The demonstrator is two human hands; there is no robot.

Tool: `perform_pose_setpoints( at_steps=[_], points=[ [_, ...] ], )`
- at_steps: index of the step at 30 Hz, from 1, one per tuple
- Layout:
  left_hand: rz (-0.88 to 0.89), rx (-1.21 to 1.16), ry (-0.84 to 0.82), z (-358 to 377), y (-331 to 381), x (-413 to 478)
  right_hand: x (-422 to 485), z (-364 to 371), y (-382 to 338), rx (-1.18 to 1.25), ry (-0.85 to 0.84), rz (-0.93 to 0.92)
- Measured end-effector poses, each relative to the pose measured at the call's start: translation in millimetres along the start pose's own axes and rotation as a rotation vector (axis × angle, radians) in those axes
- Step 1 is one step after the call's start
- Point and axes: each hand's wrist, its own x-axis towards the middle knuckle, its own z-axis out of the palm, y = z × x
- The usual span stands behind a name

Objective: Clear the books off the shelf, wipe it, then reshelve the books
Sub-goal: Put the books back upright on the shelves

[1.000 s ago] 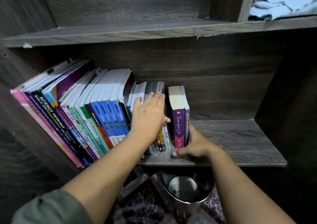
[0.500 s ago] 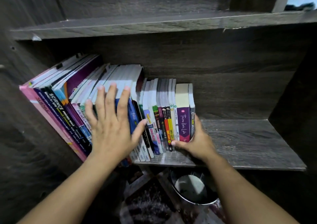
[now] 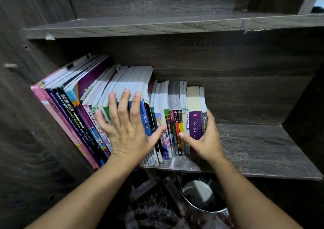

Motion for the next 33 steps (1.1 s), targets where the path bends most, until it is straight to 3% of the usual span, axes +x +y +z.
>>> perform_pose_setpoints(
  at_steps=[8, 17, 26, 29, 33],
  points=[
    [-0.059, 0.034, -0.087, -8.0, 25.4, 9.1, 4.2, -2.4, -6.2, -0.019, 0.063, -0.091],
    [-0.018, 0.059, -0.187, -0.3, 21.9, 4.3, 17.2, -19.0, -46.9, -0.005, 0.157, -0.377],
    [-0.017, 0.055, -0.186, 1.5, 22.8, 0.3, 14.1, -15.9, -69.6, -0.418, 0.026, -0.541],
    [0.106, 0.059, -0.169, 3.7, 27.6, -6.9, 14.2, -13.1, -70.1, -0.495, 0.02, -0.537],
    [0.115, 0.164, -0.231, 6.1, 31.6, -4.6, 16.8, -10.0, -70.1, -0.511, -0.02, -0.524]
  ],
)
